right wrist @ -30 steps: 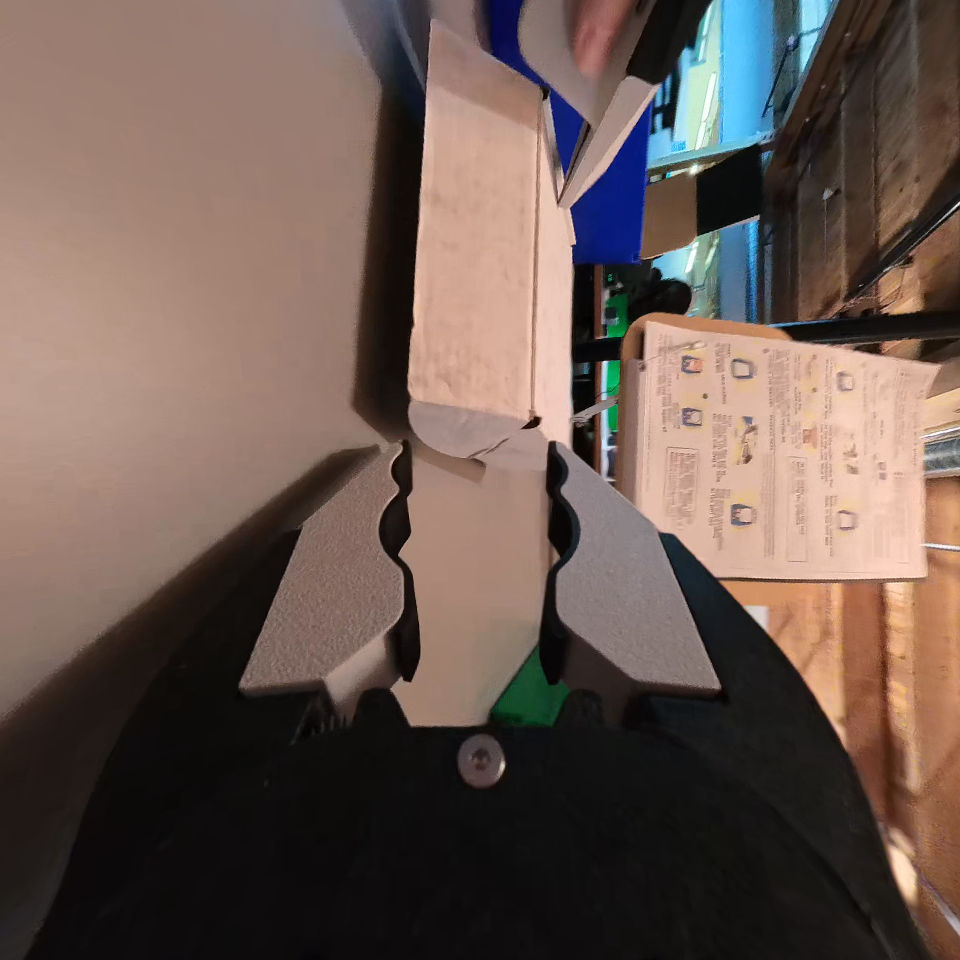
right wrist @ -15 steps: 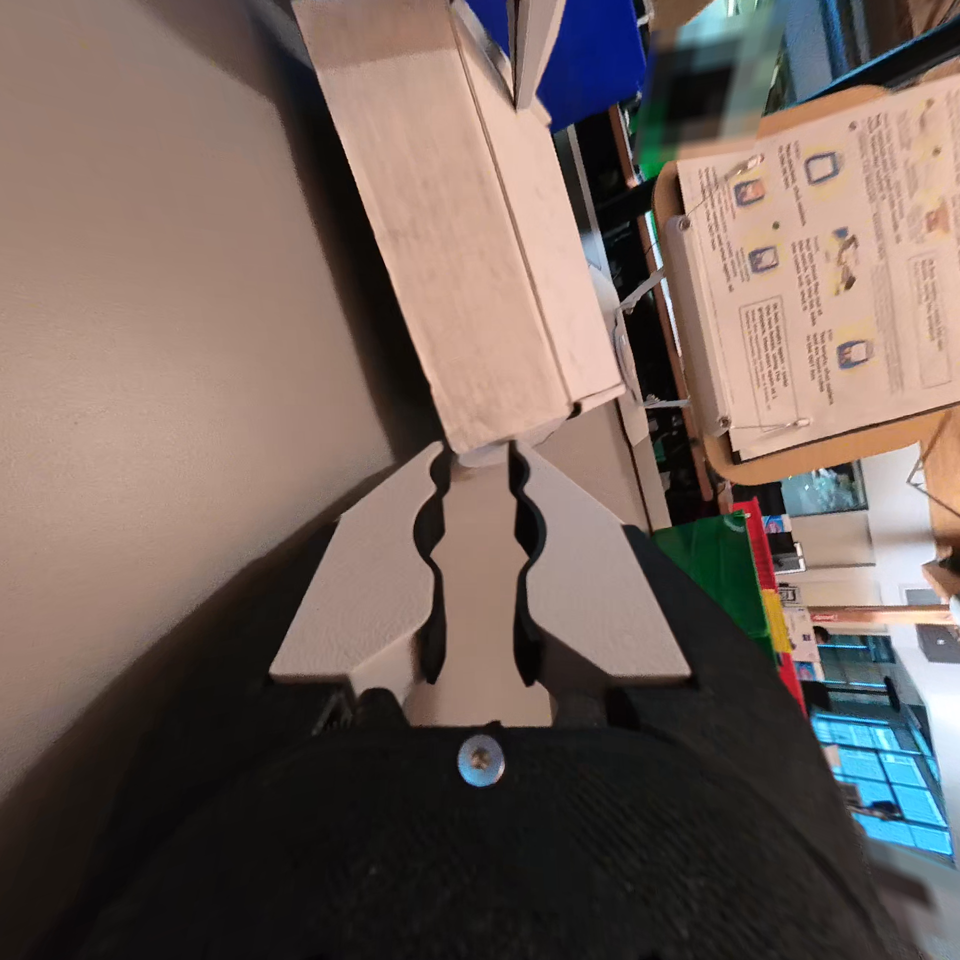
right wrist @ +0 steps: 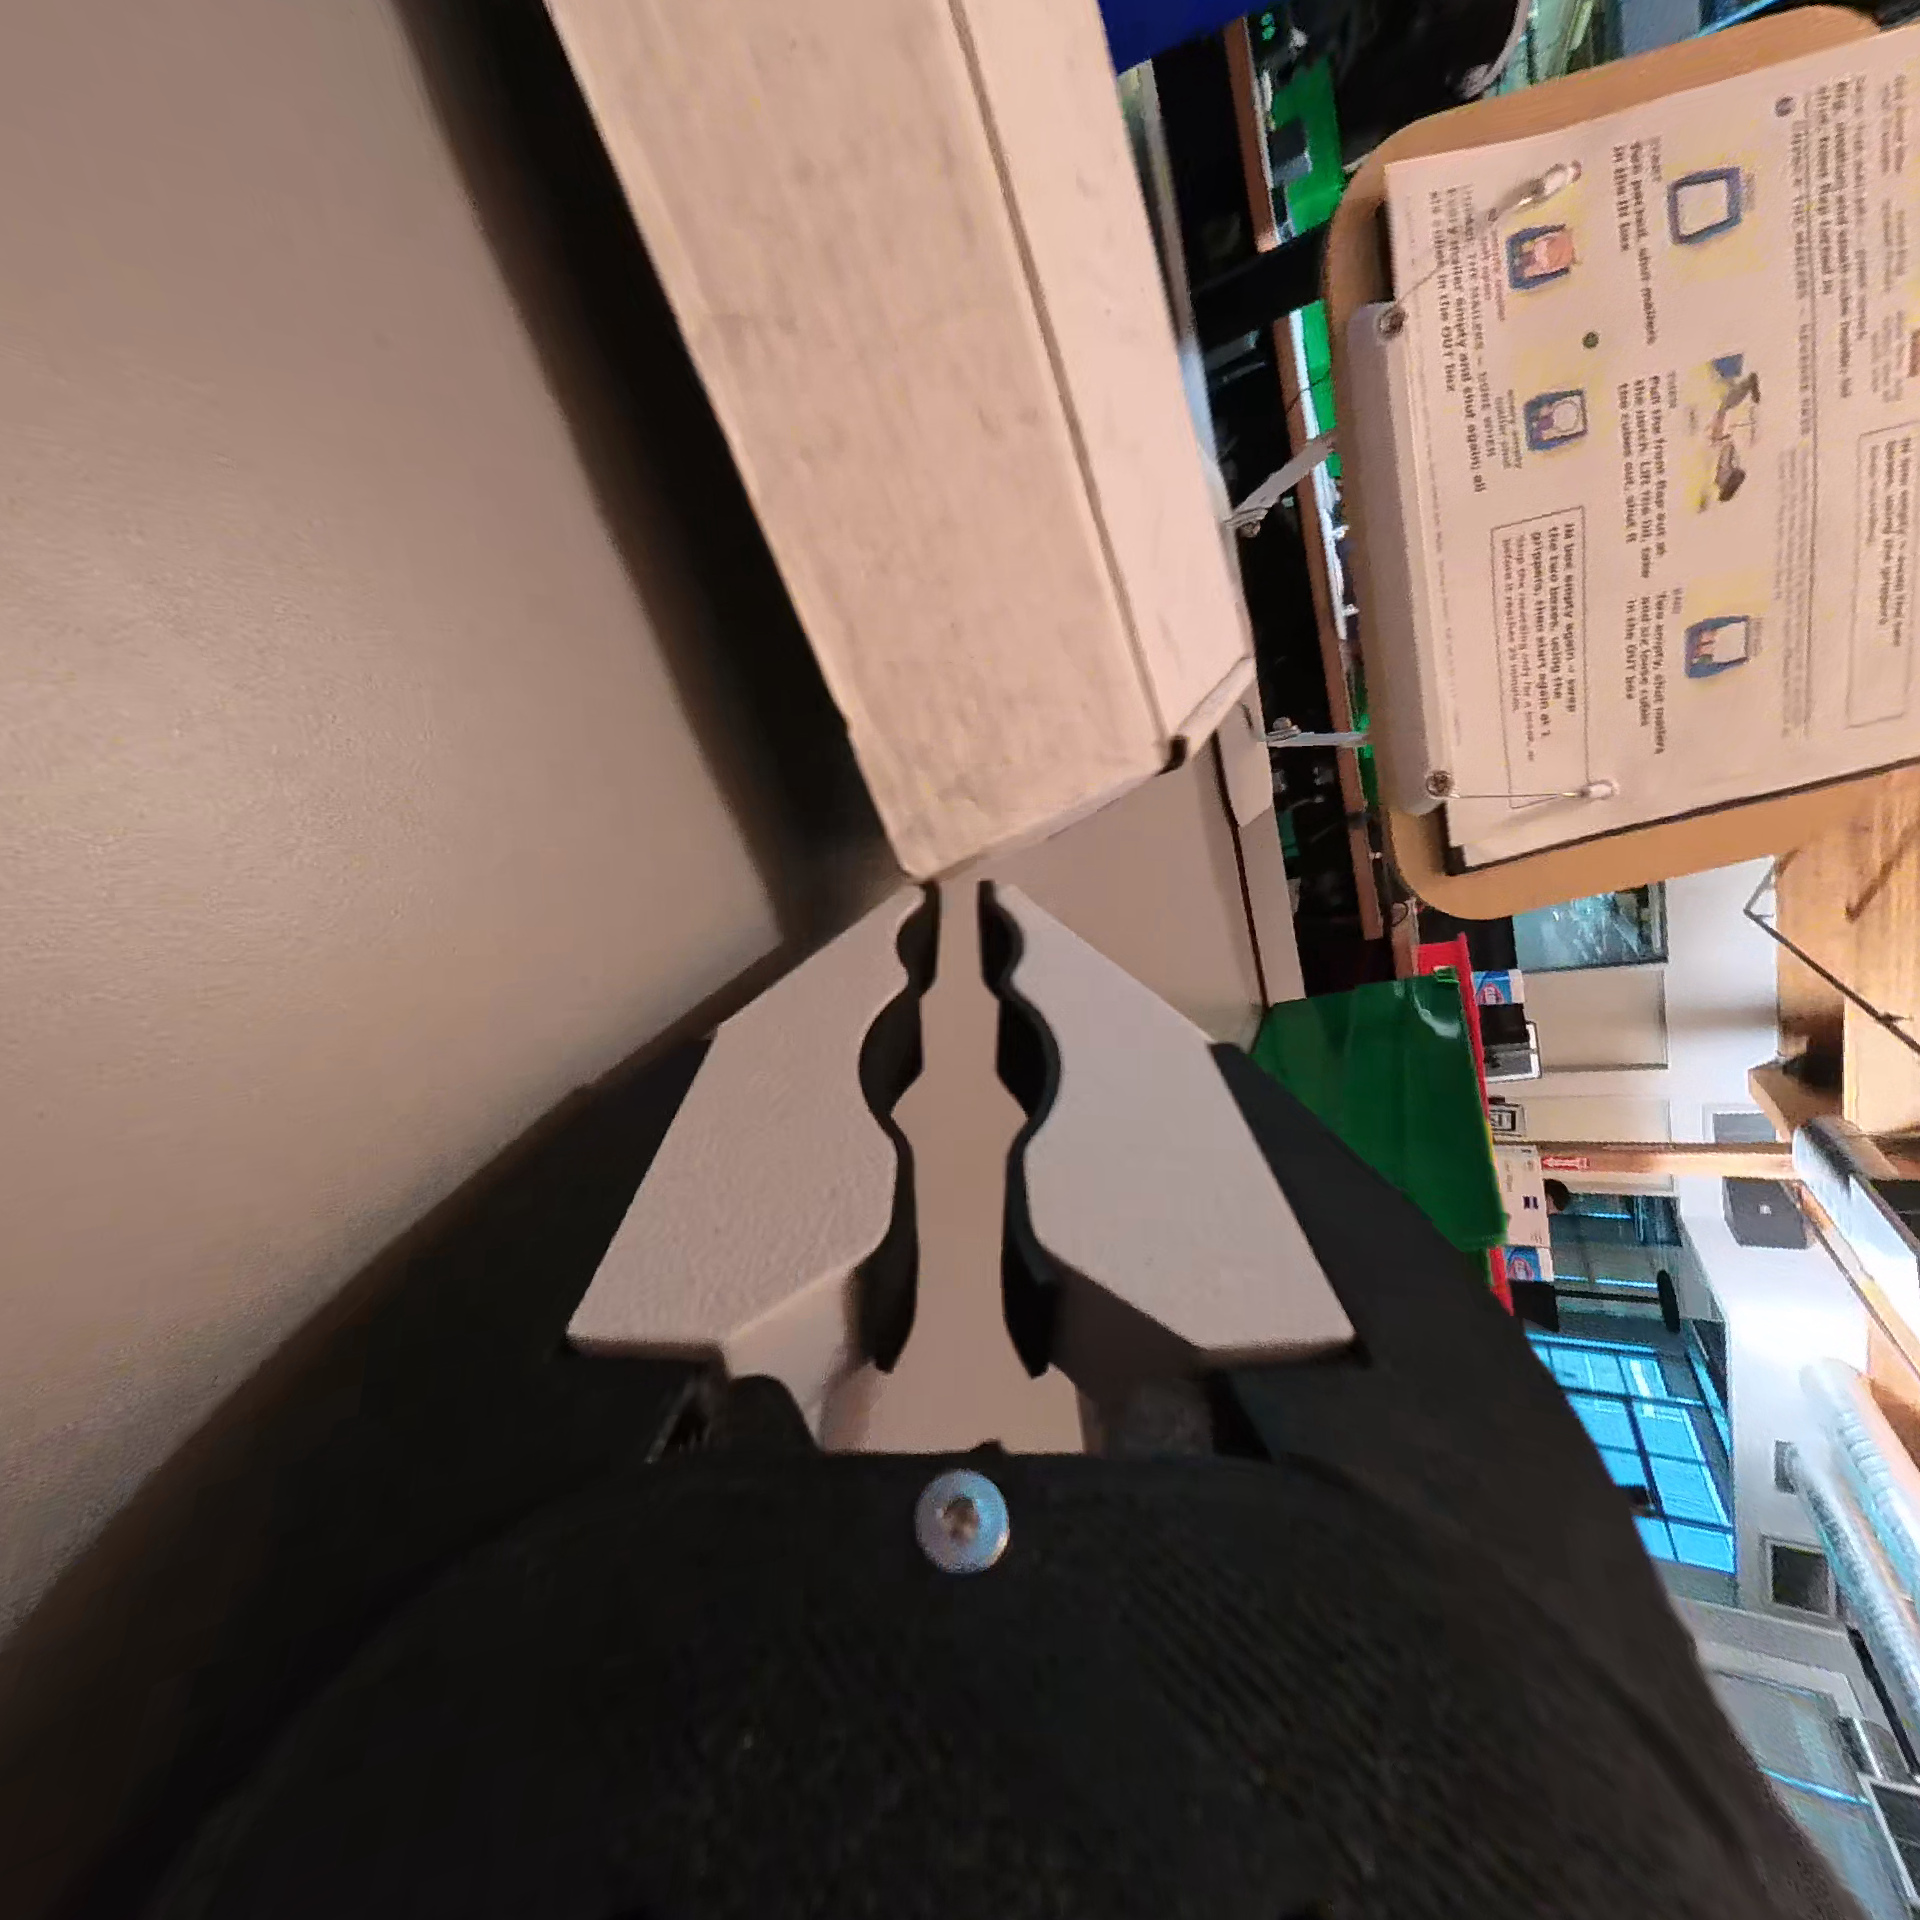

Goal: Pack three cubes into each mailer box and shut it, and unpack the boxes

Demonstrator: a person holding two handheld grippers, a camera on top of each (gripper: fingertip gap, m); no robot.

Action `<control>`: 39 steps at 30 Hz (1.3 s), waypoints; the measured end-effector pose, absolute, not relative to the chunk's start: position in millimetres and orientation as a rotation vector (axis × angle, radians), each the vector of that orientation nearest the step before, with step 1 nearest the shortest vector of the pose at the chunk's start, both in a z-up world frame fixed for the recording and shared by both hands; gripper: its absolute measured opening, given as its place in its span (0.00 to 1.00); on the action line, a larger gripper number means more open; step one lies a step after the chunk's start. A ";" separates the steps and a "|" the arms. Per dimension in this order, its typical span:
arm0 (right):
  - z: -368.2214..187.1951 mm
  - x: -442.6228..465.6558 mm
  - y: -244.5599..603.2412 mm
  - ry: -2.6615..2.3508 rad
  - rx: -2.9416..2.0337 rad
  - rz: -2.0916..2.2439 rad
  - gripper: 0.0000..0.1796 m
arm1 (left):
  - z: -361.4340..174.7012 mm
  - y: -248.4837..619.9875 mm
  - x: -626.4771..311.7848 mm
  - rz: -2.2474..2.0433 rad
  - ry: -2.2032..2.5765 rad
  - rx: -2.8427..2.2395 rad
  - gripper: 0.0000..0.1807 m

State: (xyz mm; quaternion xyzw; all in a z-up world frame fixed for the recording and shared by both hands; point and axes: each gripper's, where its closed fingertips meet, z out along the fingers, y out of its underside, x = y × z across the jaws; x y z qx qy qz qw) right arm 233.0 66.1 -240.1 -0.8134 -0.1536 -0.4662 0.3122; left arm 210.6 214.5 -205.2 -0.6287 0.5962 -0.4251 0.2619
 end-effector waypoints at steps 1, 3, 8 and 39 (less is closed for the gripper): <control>-243.0 231.9 66.6 -0.428 -2.152 -1.224 0.00 | -205.2 214.4 210.8 -1.153 1.610 -1.702 0.00; -244.0 231.1 67.0 -0.458 -2.146 -1.239 0.00 | -205.3 214.2 210.9 -1.156 1.603 -1.700 0.00; -238.3 229.1 69.8 -0.380 -2.096 -1.148 0.00 | -205.1 216.5 210.1 -1.158 1.590 -1.711 0.00; -231.2 222.5 81.9 -0.988 -1.620 -1.161 0.05 | -204.8 220.2 211.3 -1.222 1.577 -1.705 0.00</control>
